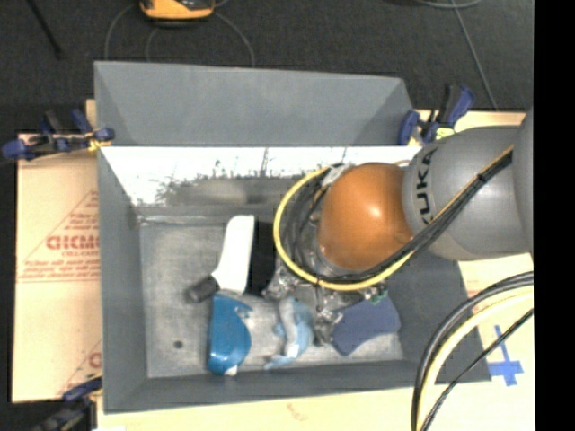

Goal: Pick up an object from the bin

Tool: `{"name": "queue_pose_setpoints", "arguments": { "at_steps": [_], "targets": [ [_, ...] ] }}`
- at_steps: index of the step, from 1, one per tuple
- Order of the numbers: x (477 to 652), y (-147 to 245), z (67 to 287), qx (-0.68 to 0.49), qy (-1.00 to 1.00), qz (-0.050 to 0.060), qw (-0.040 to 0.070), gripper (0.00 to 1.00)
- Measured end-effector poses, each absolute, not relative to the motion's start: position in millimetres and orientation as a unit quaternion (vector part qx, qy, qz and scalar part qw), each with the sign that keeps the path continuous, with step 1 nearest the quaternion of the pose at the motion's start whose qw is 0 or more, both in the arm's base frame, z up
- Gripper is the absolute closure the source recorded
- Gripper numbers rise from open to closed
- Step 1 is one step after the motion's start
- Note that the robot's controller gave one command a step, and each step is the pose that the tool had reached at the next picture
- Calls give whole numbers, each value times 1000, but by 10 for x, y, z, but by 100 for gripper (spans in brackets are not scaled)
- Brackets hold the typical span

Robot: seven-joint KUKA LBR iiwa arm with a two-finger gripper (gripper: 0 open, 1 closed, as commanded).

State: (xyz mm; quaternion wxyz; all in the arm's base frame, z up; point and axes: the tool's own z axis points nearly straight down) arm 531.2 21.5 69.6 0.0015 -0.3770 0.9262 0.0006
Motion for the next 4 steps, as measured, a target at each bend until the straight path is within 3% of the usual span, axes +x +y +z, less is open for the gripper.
{"name": "queue_pose_setpoints", "arguments": {
  "at_steps": [1, 2, 4],
  "targets": [
    [5162, 286, 729, -477, 879, -3, 6, 0],
    [4749, 102, 732, -545, 838, -2, 5, 100],
    [4738, 103, 765, -545, 838, -1, 3, 100]
  ]
}}
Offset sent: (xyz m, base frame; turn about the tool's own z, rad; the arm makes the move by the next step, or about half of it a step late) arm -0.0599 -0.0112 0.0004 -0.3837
